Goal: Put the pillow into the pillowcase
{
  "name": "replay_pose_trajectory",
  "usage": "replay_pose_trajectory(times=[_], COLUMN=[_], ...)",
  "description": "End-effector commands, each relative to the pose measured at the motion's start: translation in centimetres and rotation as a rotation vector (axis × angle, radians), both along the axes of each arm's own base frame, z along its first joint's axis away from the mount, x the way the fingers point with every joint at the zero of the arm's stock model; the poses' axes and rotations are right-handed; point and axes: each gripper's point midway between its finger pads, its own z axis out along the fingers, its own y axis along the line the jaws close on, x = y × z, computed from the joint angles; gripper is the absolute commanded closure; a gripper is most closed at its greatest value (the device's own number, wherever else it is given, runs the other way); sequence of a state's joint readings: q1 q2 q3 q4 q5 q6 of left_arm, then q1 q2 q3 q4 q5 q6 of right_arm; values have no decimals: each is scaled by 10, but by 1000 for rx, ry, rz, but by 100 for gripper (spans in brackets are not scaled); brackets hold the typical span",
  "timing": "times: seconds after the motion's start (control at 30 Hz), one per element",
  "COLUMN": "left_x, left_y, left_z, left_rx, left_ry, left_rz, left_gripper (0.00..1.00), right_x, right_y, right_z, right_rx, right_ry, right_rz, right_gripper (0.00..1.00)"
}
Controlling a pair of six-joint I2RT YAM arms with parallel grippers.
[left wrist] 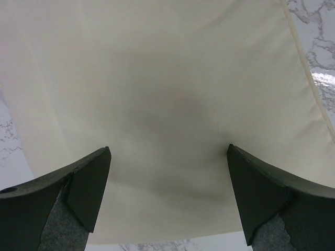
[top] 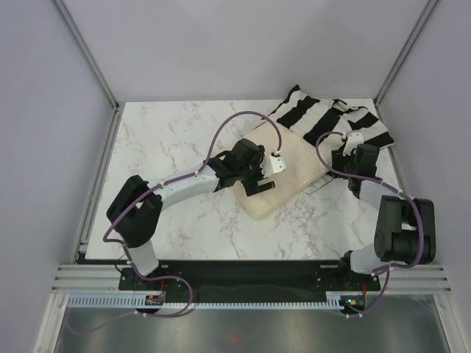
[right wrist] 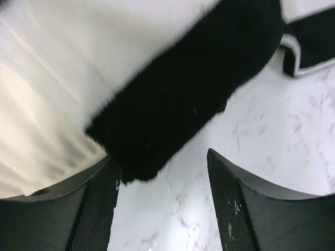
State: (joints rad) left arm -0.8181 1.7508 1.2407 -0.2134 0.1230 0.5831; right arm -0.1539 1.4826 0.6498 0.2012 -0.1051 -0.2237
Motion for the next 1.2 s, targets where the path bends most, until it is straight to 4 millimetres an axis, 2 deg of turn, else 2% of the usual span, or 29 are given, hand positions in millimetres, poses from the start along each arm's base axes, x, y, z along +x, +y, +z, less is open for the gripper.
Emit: replay_pose_trajectory(times=[0.0, 0.1, 0.17, 0.23, 0.33, 0.37, 0.43, 0.47, 0.5, 0.57, 0.63, 0.67, 0.7, 0.73, 0.8, 0.87, 0.9, 0.93, 0.97, 1.0, 1.03, 1.1, 1.17], left_x=[19, 20, 20, 19, 15, 13, 4, 1, -3, -16, -29, -31, -40, -46, -59, -72, -72, -63, -57, -50, -34, -16, -4], left_y=[-8, -7, -6, -8, -14, -15, -23, -26, -30, -39, -48, -47, -51, -47, -47, -47, -47, -45, -43, -38, -32, -22, -15], left_z=[18, 20, 18, 18, 20, 19, 23, 23, 24, 24, 24, 21, 19, 10, 11, -1, -6, -3, -12, -29, -27, -37, -33], left_rx=[-39, -39, -32, -25, 1, 24, 35, 48, 48, 45, 35, 36, 45, 68, 45, 59, 74, 101, 120, 178, 192, 225, 208], left_ry=[-66, -70, -74, -86, -137, -166, -206, -224, -233, -238, -233, -237, -240, -237, -242, -247, -255, -291, -285, -293, -387, -462, -530], left_rz=[64, 67, 59, 37, -23, -59, -101, -122, -136, -160, -172, -134, -141, -133, -149, -142, -120, -47, 5, 33, 93, 153, 196], left_gripper=[0, 0, 0, 0, 0, 0, 0, 0, 0, 0, 0, 0, 0, 0, 0, 0, 0, 0, 0, 0, 0, 0, 0], right_x=[40, 46, 49, 51, 58, 56, 46, 42, 36, 23, 12, 7, 5, 1, -2, -2, -3, -3, -5, -5, -8, -12, -19], right_y=[-17, -14, 2, 4, 3, 7, 29, 37, 54, 71, 86, 88, 91, 97, 101, 106, 109, 110, 110, 110, 111, 111, 113], right_z=[47, 55, 53, 45, 42, 50, 57, 71, 76, 89, 93, 94, 94, 92, 89, 86, 85, 85, 85, 86, 86, 89, 92], right_rx=[-64, -12, 39, 58, 72, 83, 149, 178, 238, 315, 378, 389, 427, 458, 507, 551, 575, 586, 602, 614, 639, 668, 700], right_ry=[-195, -222, -215, -179, -153, -170, -156, -180, -182, -187, -176, -169, -154, -129, -103, -77, -66, -60, -54, -51, -38, -29, -15], right_rz=[-108, -116, -35, -37, -45, -29, 73, 100, 174, 227, 274, 284, 276, 286, 281, 286, 283, 281, 280, 279, 276, 289, 293], right_gripper=[33, 34, 35, 50, 93, 100, 100, 100, 100, 100, 100, 100, 100, 100, 100, 100, 100, 100, 100, 100, 100, 100, 100])
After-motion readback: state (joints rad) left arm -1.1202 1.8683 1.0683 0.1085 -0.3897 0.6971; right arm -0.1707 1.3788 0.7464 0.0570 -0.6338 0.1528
